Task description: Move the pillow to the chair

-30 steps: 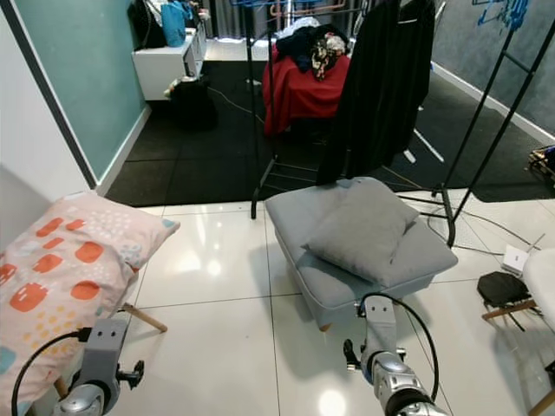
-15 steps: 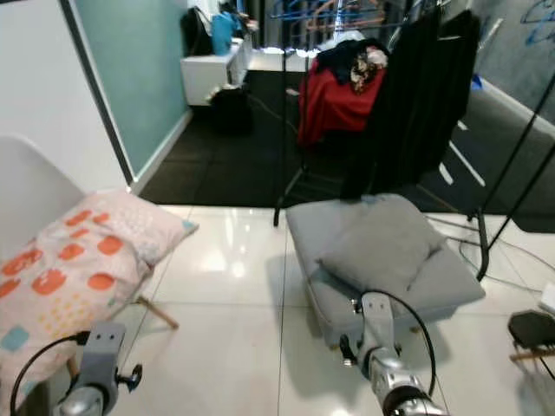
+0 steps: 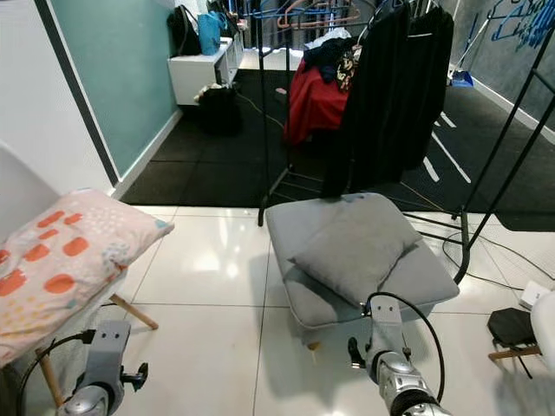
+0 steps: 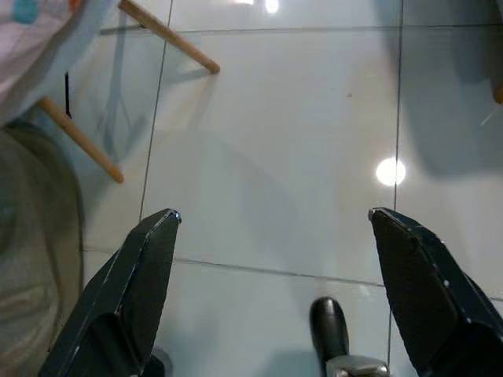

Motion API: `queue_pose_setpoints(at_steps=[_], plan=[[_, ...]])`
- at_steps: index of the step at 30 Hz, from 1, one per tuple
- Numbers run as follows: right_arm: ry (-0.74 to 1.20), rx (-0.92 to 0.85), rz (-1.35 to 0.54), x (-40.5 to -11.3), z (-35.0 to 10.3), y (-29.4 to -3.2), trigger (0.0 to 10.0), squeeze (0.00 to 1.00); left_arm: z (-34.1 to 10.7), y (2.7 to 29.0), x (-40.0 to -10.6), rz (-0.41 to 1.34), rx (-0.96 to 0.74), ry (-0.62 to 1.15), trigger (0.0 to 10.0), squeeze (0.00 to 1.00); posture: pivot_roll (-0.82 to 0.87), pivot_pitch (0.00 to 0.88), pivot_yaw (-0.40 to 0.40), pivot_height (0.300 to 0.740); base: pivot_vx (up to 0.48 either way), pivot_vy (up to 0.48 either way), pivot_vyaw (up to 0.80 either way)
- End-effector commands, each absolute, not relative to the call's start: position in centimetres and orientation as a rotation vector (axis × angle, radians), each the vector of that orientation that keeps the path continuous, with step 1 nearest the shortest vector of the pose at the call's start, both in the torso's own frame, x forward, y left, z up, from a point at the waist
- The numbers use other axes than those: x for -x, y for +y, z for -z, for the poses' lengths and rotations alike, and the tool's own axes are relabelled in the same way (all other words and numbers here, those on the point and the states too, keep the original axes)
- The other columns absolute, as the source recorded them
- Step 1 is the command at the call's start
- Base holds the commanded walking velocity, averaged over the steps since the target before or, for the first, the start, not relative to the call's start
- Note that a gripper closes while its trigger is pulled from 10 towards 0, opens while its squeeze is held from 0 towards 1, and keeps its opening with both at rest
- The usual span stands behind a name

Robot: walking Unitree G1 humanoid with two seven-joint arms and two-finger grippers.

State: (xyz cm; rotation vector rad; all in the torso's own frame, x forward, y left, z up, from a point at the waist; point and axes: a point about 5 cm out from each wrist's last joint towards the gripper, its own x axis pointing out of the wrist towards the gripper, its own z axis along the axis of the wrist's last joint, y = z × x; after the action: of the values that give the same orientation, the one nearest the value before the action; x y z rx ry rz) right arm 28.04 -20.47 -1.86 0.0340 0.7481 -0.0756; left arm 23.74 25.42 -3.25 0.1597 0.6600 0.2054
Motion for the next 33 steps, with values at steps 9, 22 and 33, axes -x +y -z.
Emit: queue_pose_setpoints(at_steps=[9, 22, 33], plan=[[0.749, -0.052, 0.082, -27.86, 1.99, -20.61, 10.0, 0.0, 3.44, 25.55, -23.45, -0.208, -0.147, 0.672, 10.0, 0.0, -0.16, 0.044, -0.022, 0.74, 0.0, -0.355, 0.0], [0.749, -0.052, 0.081, -27.87, 1.97, -20.63, 10.0, 0.0, 3.39, 25.72, -23.41, -0.239, -0.126, 0.663, 10.0, 0.0, -0.16, 0.045, -0.023, 0.74, 0.0, -0.245, 0.0], [0.746, -0.053, 0.078, -27.9, 1.92, -20.74, 10.0, 0.0, 3.35, 25.52, -23.54, -0.229, -0.127, 0.656, 10.0, 0.0, -0.17, 0.041, -0.029, 0.74, 0.0, 0.0, 0.0]])
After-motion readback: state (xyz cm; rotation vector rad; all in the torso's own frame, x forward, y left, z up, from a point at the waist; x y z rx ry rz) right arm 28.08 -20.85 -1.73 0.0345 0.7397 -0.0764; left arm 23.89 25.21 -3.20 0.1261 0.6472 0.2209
